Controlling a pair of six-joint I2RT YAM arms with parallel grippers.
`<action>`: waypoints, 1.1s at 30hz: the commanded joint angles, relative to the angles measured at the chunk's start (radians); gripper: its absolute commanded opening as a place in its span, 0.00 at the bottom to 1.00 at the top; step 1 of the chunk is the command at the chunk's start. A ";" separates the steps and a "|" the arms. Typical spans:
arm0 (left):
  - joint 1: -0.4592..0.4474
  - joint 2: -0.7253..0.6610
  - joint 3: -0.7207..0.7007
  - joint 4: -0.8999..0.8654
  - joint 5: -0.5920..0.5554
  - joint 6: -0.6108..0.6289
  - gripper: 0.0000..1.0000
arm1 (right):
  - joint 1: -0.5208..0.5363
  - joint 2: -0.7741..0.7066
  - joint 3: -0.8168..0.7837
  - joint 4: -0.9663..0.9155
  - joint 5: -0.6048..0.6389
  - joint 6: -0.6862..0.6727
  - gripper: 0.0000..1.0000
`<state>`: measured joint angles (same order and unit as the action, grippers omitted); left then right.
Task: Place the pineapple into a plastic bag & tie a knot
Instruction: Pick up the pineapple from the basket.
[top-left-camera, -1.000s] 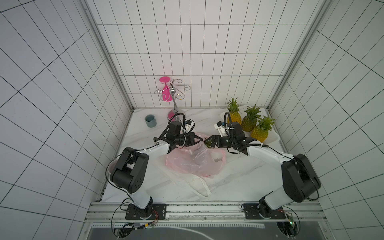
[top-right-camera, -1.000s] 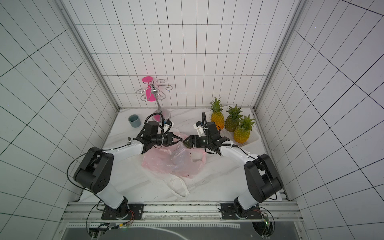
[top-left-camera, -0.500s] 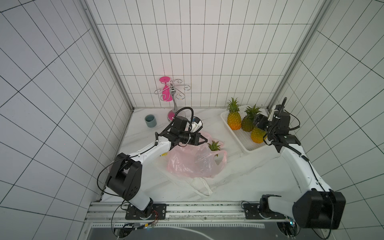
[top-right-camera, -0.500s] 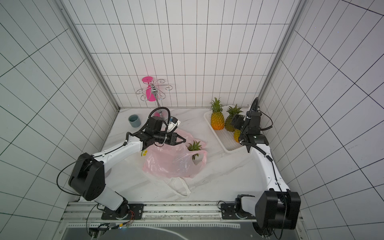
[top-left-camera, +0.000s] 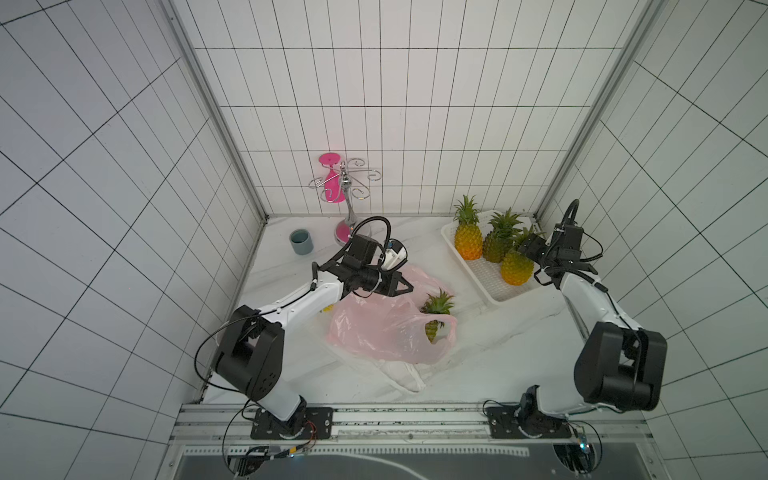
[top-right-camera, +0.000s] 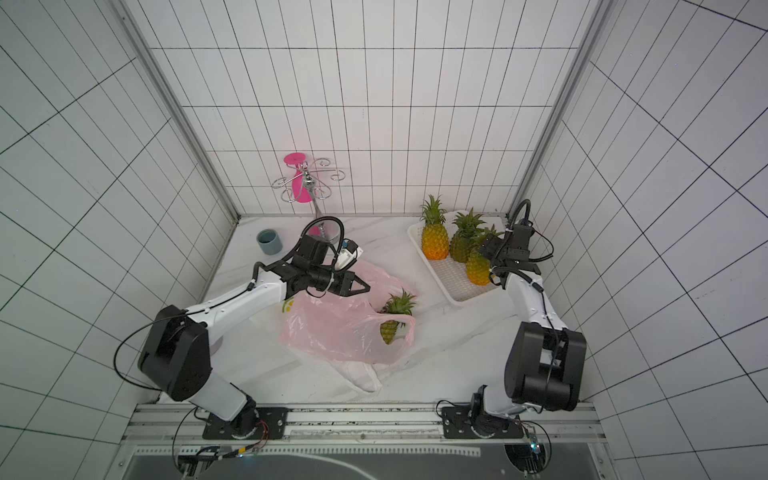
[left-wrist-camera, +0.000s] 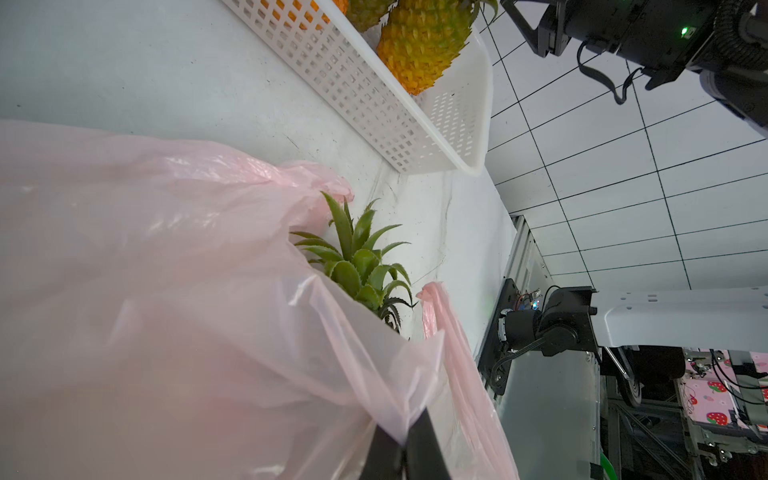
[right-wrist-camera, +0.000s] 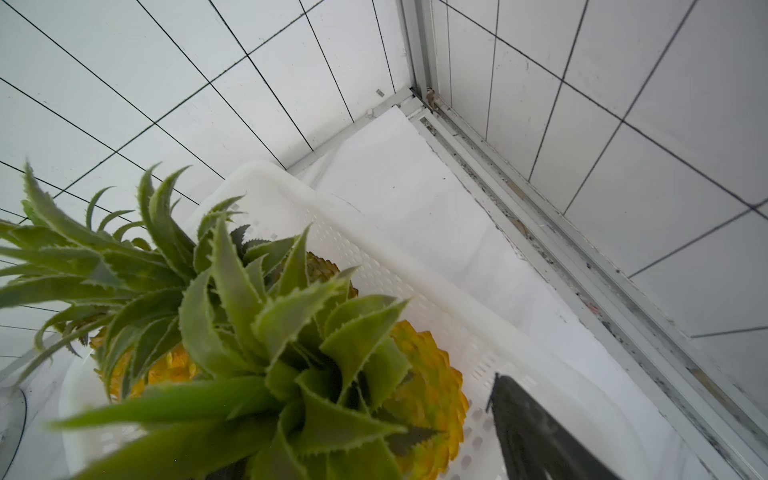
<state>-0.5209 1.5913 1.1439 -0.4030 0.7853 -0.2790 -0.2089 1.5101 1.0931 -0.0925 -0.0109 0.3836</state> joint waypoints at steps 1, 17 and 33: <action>0.000 0.008 -0.016 0.001 -0.010 0.029 0.00 | 0.000 0.073 0.108 0.000 -0.012 0.008 0.78; -0.017 0.008 -0.017 -0.006 -0.062 0.032 0.00 | 0.003 -0.137 -0.024 0.067 -0.104 0.082 0.00; -0.028 -0.015 -0.026 -0.008 -0.107 0.023 0.00 | 0.279 -0.586 -0.236 0.126 -0.306 0.335 0.00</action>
<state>-0.5426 1.6001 1.1271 -0.4164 0.6987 -0.2695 -0.0242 0.9504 0.9443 -0.0830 -0.2245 0.5854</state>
